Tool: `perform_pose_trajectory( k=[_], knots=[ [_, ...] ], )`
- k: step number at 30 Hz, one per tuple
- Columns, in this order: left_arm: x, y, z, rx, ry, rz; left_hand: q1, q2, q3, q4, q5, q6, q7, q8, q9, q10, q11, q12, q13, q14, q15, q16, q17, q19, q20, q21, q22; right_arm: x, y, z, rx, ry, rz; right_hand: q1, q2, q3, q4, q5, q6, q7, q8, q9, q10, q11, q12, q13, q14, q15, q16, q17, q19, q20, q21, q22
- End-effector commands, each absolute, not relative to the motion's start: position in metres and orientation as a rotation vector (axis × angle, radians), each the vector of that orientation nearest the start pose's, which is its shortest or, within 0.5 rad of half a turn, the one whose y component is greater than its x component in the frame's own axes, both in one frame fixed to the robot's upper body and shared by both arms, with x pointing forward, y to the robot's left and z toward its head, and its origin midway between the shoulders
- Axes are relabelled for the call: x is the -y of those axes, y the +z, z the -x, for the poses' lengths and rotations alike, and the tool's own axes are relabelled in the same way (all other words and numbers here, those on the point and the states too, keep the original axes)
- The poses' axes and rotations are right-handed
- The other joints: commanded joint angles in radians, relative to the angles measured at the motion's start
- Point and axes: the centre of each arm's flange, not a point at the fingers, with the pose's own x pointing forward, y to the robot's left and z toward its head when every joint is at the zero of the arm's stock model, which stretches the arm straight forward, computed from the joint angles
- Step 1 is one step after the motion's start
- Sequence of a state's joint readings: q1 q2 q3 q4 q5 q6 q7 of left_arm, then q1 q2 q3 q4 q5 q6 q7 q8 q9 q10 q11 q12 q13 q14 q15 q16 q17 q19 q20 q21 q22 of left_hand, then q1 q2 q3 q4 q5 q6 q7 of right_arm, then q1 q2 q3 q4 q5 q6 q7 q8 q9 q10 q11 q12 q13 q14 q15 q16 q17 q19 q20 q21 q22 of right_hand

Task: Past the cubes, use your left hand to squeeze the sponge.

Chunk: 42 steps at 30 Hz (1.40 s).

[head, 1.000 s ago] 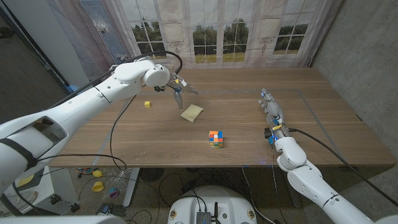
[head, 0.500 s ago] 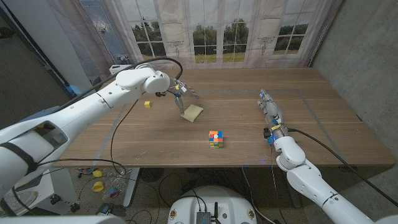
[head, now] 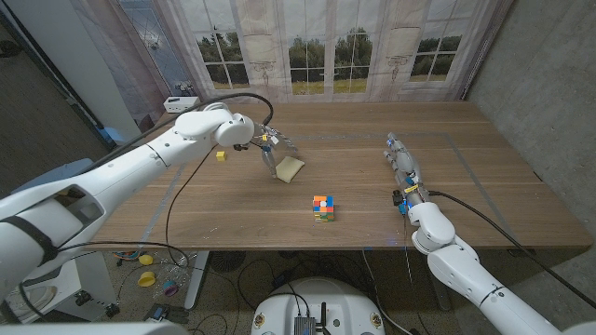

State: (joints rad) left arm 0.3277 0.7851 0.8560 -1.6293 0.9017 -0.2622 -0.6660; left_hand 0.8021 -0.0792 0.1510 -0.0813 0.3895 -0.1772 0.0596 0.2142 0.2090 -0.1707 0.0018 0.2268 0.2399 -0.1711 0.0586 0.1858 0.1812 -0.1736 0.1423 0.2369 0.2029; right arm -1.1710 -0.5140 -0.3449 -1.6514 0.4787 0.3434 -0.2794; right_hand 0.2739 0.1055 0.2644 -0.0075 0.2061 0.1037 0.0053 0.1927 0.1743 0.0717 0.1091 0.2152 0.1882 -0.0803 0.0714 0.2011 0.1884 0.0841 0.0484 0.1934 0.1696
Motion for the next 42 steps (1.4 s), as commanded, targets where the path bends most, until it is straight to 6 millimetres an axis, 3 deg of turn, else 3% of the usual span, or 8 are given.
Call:
perform_pose_trajectory(
  k=[1, 18, 31, 34, 37, 38, 40, 42],
  knots=[
    [-0.163, 0.056, -0.625, 0.517, -0.479, -2.253, 0.007, 0.013, -0.005, 0.002, -0.007, -0.245, 0.001, 0.008, 0.0, -0.223, -0.011, 0.011, 0.001, -0.167, -0.018, 0.014, 0.002, -0.009, -0.016, 0.013, 0.002, 0.246, -0.095, -0.574, 0.625, 0.079, -0.058, -0.005, -0.001, -0.005, 0.003, -0.003, 0.009, -0.005, 0.003, 0.004, 0.006, 0.003, 0.001, 0.006, 0.005, -0.002, 0.002, 0.004, 0.007, 0.002, 0.004, 0.004],
    [-0.155, 0.038, -0.639, 0.495, -0.547, -2.232, 0.055, 0.036, -0.015, -0.014, -0.011, -0.159, 0.013, 0.023, -0.008, -0.113, 0.004, 0.051, -0.004, -0.035, -0.033, 0.034, -0.002, 0.147, -0.028, 0.061, -0.005, 0.245, -0.09, -0.581, 0.613, 0.082, -0.051, -0.004, -0.003, -0.005, -0.001, -0.003, 0.01, -0.007, 0.0, 0.004, 0.014, 0.0, 0.001, 0.006, 0.01, -0.001, 0.001, 0.002, 0.009, 0.0, 0.004, 0.004],
    [-0.148, 0.024, -0.65, 0.474, -0.611, -2.209, 0.101, 0.06, -0.013, -0.027, 0.007, -0.098, 0.011, 0.035, -0.01, -0.053, 0.008, 0.067, -0.008, 0.026, -0.042, 0.036, -0.004, 0.218, -0.042, 0.079, -0.009, 0.246, -0.089, -0.584, 0.606, 0.075, -0.055, -0.005, -0.005, -0.007, -0.001, -0.004, 0.011, -0.008, 0.0, 0.004, 0.016, 0.004, 0.0, 0.006, 0.015, -0.001, 0.001, 0.002, 0.01, -0.001, 0.004, 0.004],
    [-0.147, 0.023, -0.651, 0.495, -0.616, -2.194, 0.118, 0.058, -0.025, -0.032, 0.016, -0.048, -0.005, 0.045, -0.01, 0.004, -0.01, 0.082, -0.012, 0.079, -0.06, 0.04, -0.005, 0.257, -0.053, 0.088, -0.01, 0.246, -0.089, -0.584, 0.604, 0.074, -0.056, -0.006, -0.004, -0.007, -0.001, -0.004, 0.013, -0.008, 0.0, 0.004, 0.017, 0.003, 0.0, 0.006, 0.016, -0.002, 0.001, 0.002, 0.012, -0.003, 0.005, 0.004],
    [-0.148, 0.023, -0.65, 0.535, -0.603, -2.185, 0.163, 0.059, -0.054, -0.039, 0.035, 0.145, -0.056, 0.09, -0.012, 0.195, -0.076, 0.131, -0.021, 0.244, -0.128, 0.054, -0.007, 0.346, -0.067, 0.108, -0.01, 0.246, -0.089, -0.585, 0.604, 0.072, -0.056, -0.006, -0.004, -0.007, -0.001, -0.004, 0.013, -0.008, 0.0, 0.004, 0.018, 0.002, 0.0, 0.006, 0.017, -0.001, 0.001, 0.002, 0.013, -0.003, 0.005, 0.004],
    [-0.148, 0.023, -0.65, 0.536, -0.603, -2.185, 0.167, 0.06, -0.058, -0.038, 0.037, 0.166, -0.062, 0.093, -0.012, 0.219, -0.079, 0.135, -0.023, 0.284, -0.142, 0.062, -0.006, 0.359, -0.072, 0.111, -0.01, 0.246, -0.089, -0.585, 0.604, 0.071, -0.057, -0.006, -0.004, -0.007, -0.001, -0.004, 0.013, -0.008, -0.001, 0.005, 0.019, 0.004, 0.0, 0.006, 0.017, -0.001, 0.001, 0.003, 0.013, -0.004, 0.005, 0.004],
    [-0.148, 0.023, -0.651, 0.511, -0.616, -2.193, 0.191, 0.065, -0.072, -0.039, 0.041, 0.274, -0.095, 0.116, -0.012, 0.321, -0.115, 0.155, -0.027, 0.386, -0.188, 0.071, -0.006, 0.396, -0.088, 0.119, -0.008, 0.245, -0.09, -0.586, 0.604, 0.071, -0.061, -0.007, -0.004, -0.007, -0.001, -0.004, 0.014, -0.008, -0.001, 0.005, 0.019, 0.003, 0.0, 0.006, 0.017, -0.001, 0.001, 0.003, 0.014, -0.004, 0.006, 0.004],
    [-0.148, 0.022, -0.652, 0.495, -0.622, -2.202, 0.199, 0.065, -0.083, -0.037, 0.041, 0.321, -0.113, 0.123, -0.012, 0.388, -0.141, 0.167, -0.029, 0.439, -0.205, 0.073, -0.007, 0.41, -0.088, 0.122, -0.007, 0.245, -0.091, -0.586, 0.602, 0.07, -0.065, -0.007, -0.003, -0.007, 0.0, -0.004, 0.014, -0.008, -0.001, 0.005, 0.019, 0.003, -0.001, 0.006, 0.019, -0.001, 0.002, 0.003, 0.016, -0.004, 0.006, 0.004]
  ],
)
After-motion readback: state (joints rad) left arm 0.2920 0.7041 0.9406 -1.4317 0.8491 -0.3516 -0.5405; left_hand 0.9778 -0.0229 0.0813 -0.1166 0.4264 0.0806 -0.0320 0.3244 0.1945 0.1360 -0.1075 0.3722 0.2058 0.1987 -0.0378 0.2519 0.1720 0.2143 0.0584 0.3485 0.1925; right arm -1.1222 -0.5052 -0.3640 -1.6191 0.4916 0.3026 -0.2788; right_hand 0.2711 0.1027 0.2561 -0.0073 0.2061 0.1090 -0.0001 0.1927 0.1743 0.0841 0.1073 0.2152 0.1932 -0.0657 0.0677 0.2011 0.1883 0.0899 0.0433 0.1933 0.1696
